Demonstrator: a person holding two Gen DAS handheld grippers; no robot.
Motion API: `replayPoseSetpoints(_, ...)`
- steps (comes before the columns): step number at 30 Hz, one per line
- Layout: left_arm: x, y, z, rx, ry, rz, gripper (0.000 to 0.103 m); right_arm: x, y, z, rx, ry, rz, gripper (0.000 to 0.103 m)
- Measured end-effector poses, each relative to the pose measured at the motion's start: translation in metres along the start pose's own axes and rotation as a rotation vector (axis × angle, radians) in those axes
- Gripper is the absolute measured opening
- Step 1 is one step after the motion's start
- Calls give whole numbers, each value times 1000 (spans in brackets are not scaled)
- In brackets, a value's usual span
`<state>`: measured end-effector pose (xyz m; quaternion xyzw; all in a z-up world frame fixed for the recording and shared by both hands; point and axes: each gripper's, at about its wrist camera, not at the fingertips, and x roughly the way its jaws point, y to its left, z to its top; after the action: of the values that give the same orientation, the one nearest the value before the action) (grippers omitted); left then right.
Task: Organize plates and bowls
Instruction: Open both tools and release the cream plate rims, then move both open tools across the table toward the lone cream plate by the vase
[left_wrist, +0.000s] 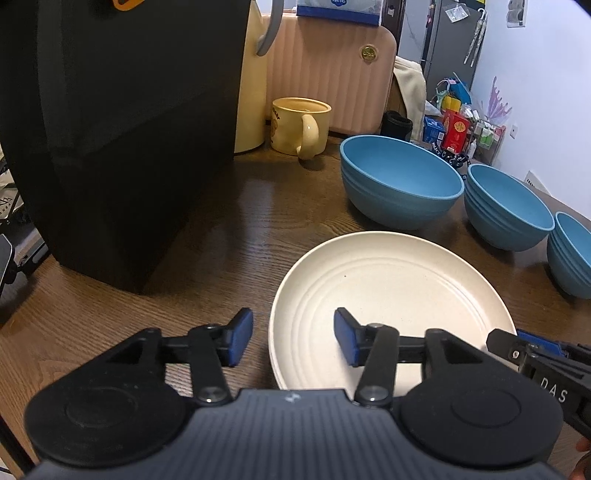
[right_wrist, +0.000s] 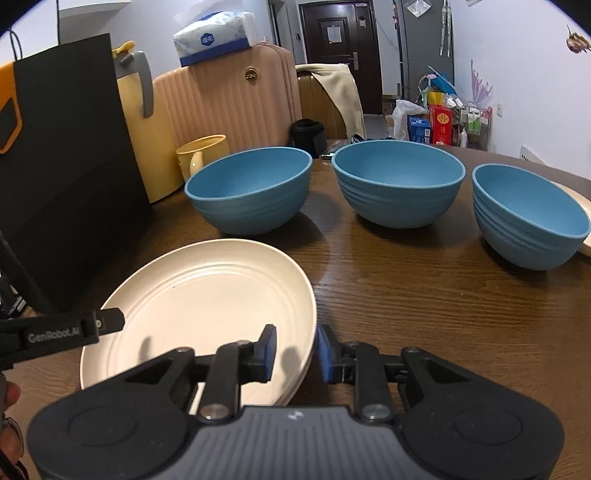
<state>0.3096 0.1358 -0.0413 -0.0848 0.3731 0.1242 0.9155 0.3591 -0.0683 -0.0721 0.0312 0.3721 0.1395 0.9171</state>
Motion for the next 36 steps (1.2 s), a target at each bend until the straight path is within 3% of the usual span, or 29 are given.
replayPoseSetpoints(1, -1, 1, 0, -4, -3, 3, 62, 0, -1, 0, 7, 0, 3, 29)
replayPoseSetpoints(3, -3, 4, -1, -12, -15, 13, 82, -1, -5, 1, 23, -7, 9, 53)
replayPoseSetpoints(6, -7, 5, -1, -16, -35, 27, 101, -5, -8, 2, 34, -24, 7, 87)
replayPoseSetpoints(7, -9, 6, -1, -17, -42, 30, 103, -7, -8, 3, 36, -28, 5, 90)
replayPoseSetpoints(17, -19, 5, -1, -10, -50, 35, 103, -16, -13, 2, 37, -16, 10, 103)
replayPoseSetpoints(36, -58, -8, -18, 19, -65, 6, 103, -52, -22, -8, 47, -37, 8, 103)
